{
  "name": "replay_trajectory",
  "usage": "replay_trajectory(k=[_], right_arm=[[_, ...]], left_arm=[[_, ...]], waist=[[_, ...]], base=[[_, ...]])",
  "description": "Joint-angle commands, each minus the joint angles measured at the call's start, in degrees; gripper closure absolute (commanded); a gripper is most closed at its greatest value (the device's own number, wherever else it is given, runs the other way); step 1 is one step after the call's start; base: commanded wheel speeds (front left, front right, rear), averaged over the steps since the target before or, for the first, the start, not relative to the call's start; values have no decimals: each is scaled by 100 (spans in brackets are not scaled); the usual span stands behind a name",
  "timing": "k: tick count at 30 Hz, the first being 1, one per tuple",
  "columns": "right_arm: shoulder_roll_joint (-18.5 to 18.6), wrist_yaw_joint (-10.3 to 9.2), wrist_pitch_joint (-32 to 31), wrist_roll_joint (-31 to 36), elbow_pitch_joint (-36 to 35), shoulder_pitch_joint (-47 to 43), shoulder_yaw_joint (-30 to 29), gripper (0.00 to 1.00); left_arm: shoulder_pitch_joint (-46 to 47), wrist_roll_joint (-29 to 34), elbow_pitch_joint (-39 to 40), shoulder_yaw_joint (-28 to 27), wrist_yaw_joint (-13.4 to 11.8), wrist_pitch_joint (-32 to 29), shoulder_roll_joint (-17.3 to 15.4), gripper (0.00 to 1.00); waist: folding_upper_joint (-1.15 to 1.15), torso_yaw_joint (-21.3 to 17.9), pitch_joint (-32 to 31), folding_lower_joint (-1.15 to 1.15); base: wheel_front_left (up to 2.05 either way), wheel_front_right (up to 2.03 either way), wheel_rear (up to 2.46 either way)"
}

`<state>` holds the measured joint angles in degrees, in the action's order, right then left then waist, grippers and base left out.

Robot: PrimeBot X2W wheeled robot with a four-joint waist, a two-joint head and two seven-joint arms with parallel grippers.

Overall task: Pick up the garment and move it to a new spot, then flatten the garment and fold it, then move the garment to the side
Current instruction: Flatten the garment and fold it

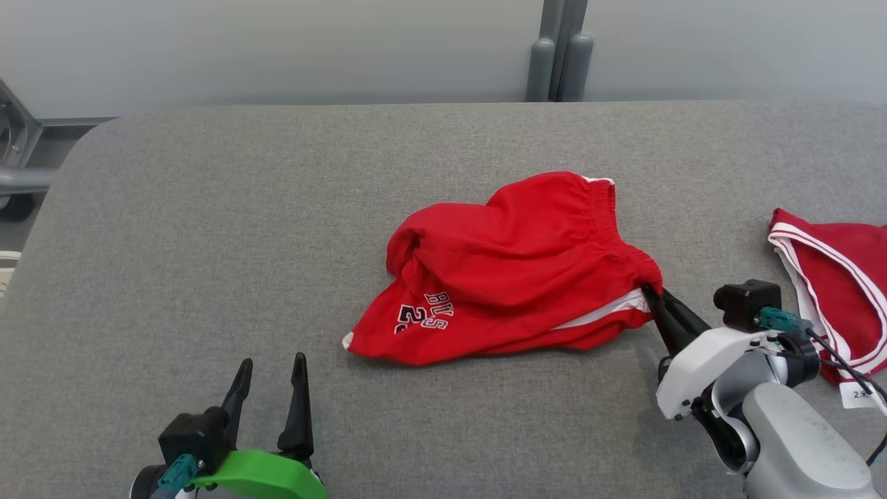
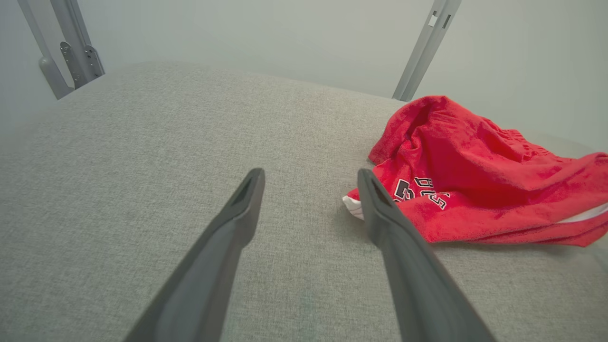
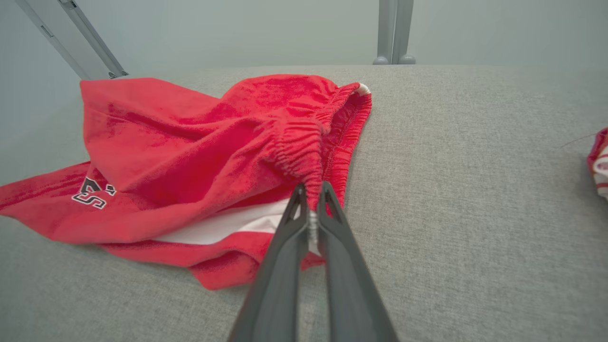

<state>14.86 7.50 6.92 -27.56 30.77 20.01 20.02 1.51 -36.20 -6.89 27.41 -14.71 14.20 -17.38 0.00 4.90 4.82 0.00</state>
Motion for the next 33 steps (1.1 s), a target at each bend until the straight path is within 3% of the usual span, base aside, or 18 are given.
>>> replay_trajectory(k=[1, 13, 27, 33], right_arm=[[39, -2, -22, 35, -57, -102, -82, 100], [-25, -2, -273, 387, -408, -525, -833, 100], [-157, -2, -375, 603, -475, -519, -1066, 100], [-169, -2, -393, 595, -495, -496, -1072, 100]], left_arm=[[86, -19, -28, 0, 18, 24, -1, 0], [197, 45, -170, 114, 141, 41, 81, 0], [944, 865, -1458, 1244, 731, -405, 18, 0], [1321, 1128, -1958, 1542, 964, -329, 134, 0]], waist=[[0, -17, 4, 0], [0, -74, 51, 0], [0, -137, 83, 0], [0, -165, 109, 0]], base=[[0, 0, 0], [0, 0, 0], [0, 0, 0], [0, 0, 0]])
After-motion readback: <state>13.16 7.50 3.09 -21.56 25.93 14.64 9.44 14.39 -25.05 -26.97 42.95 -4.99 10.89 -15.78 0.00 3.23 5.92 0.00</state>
